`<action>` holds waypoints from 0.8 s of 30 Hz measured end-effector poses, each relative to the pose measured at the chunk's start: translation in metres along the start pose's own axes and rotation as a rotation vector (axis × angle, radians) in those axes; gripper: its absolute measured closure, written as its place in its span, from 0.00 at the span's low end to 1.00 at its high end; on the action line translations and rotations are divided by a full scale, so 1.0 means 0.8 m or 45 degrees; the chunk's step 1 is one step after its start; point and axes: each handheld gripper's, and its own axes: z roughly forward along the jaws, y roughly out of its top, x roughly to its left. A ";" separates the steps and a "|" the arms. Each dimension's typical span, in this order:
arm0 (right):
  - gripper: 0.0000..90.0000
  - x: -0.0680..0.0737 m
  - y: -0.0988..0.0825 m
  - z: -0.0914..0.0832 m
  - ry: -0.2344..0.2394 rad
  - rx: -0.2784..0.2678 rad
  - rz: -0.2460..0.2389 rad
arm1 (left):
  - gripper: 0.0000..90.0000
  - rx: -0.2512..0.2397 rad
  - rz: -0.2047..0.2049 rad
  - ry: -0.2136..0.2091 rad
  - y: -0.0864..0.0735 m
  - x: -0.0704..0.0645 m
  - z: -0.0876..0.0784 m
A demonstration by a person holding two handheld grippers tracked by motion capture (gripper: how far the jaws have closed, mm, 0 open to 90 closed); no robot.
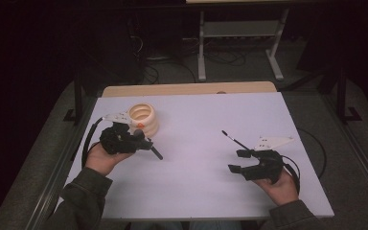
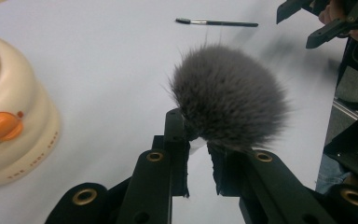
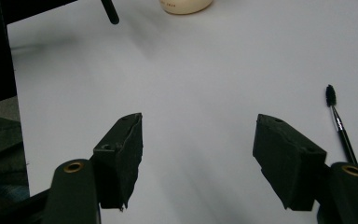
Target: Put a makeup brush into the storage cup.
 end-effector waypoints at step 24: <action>0.34 -0.006 -0.007 -0.010 -0.034 -0.013 0.027 | 0.86 0.003 -0.029 0.058 0.021 0.021 -0.031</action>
